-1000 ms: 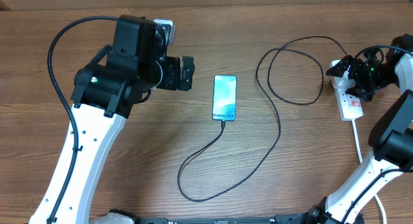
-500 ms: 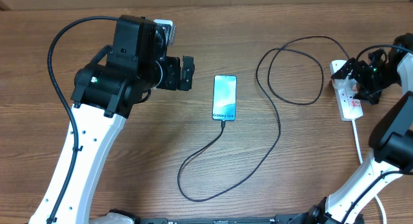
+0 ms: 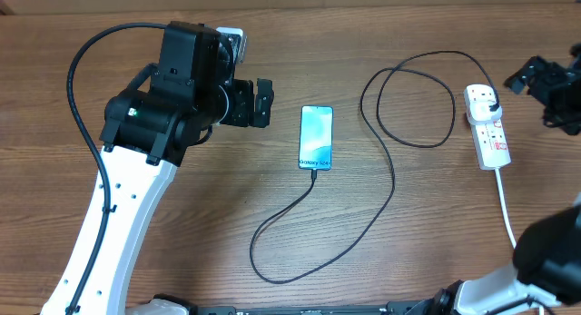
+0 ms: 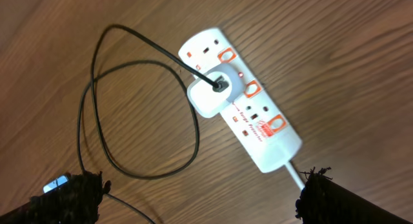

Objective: Plug charger to phone and switch on socket
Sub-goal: 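Lift the right gripper up off the power strip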

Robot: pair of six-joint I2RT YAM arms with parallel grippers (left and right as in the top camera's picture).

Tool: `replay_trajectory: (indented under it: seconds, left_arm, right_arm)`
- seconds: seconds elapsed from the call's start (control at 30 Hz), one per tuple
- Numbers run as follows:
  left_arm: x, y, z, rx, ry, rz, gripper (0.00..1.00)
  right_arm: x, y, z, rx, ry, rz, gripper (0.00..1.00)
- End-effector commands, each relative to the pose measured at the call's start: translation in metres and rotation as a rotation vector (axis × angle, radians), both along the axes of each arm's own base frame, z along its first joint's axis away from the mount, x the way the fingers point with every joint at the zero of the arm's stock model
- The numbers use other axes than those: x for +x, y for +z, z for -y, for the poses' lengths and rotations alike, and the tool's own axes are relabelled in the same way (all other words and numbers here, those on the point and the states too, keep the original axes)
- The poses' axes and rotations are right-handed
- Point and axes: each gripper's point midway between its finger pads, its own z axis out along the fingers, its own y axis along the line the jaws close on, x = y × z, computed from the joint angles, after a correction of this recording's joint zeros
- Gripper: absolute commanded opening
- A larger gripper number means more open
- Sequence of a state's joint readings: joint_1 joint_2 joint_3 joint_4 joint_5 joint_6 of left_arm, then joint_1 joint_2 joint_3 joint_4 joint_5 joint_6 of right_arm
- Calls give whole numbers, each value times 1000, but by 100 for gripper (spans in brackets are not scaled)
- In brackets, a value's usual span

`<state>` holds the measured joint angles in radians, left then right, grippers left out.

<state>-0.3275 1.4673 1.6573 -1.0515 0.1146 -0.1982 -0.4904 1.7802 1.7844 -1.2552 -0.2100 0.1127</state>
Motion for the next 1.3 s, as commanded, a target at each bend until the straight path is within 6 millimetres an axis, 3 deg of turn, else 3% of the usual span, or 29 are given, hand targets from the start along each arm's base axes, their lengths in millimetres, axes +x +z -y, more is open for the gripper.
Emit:
replay_trajectory:
  seconds: [0.0,0.13,1.27]
  left_arm:
    - [1,3,0,23,-16,20,99]
    - [1,3,0,23,-16,20,100]
    - [1,3,0,23,-16,20,99]
  right_arm:
    - [-14,34,8,-85,-74,42,100]
    - [-19,47,5,-97,-74,70,100]
    - [-23,44,3,-86,-72,54,100]
